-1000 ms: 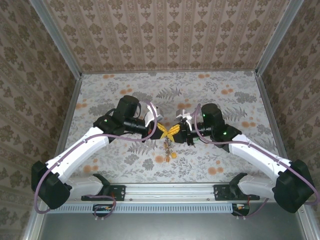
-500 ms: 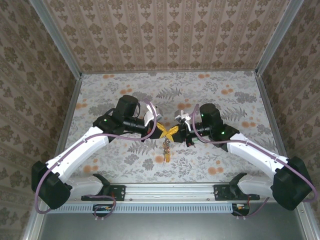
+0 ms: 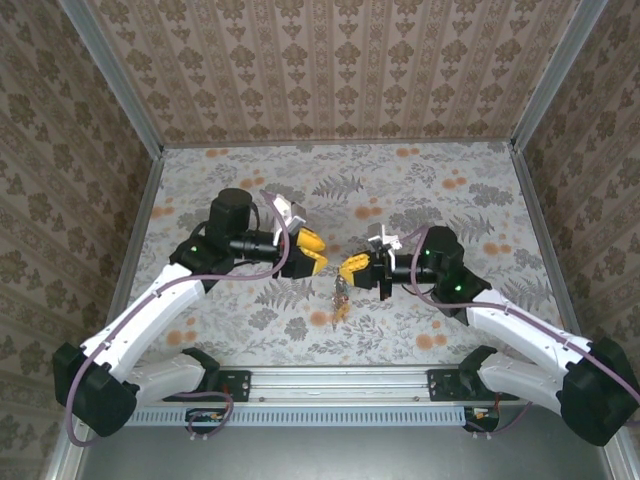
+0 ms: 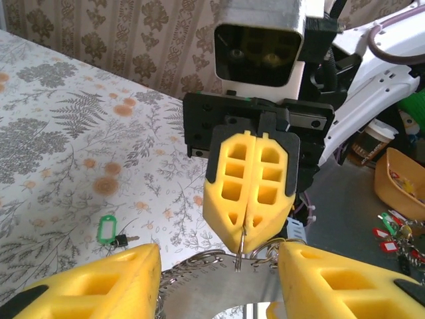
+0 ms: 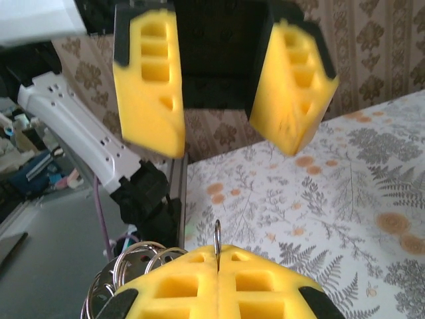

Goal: Put the keys on the keyring

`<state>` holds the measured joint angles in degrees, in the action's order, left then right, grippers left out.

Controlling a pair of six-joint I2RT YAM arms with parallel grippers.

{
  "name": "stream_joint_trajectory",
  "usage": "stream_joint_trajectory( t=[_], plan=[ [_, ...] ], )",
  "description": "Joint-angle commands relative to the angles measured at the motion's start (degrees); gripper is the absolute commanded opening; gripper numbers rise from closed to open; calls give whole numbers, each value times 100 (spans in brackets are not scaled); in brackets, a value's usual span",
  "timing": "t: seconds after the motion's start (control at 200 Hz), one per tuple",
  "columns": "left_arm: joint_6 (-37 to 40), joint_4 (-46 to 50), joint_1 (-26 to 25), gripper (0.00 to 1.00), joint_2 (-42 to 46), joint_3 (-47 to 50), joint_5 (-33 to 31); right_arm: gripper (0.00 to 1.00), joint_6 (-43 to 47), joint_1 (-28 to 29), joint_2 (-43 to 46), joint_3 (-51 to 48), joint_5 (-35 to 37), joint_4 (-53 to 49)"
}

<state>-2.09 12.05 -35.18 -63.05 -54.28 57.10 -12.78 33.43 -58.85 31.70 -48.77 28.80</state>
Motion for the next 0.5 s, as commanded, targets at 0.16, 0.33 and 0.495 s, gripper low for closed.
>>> stream_joint_trajectory(
  t=[0.16, 0.33, 0.495],
  plan=[
    [-202, -463, -216, 47, 40, 152, 109, 0, -1056, 103, 37, -212, 503, 1990],
    [-276, -777, -261, 41, -30, 177, 91, 0, -1208, 270, -61, -219, 580, 2321],
    [-312, -993, -330, 34, -120, 128, 98, 0, -1160, 426, -113, -191, 605, 2333]
  ],
)
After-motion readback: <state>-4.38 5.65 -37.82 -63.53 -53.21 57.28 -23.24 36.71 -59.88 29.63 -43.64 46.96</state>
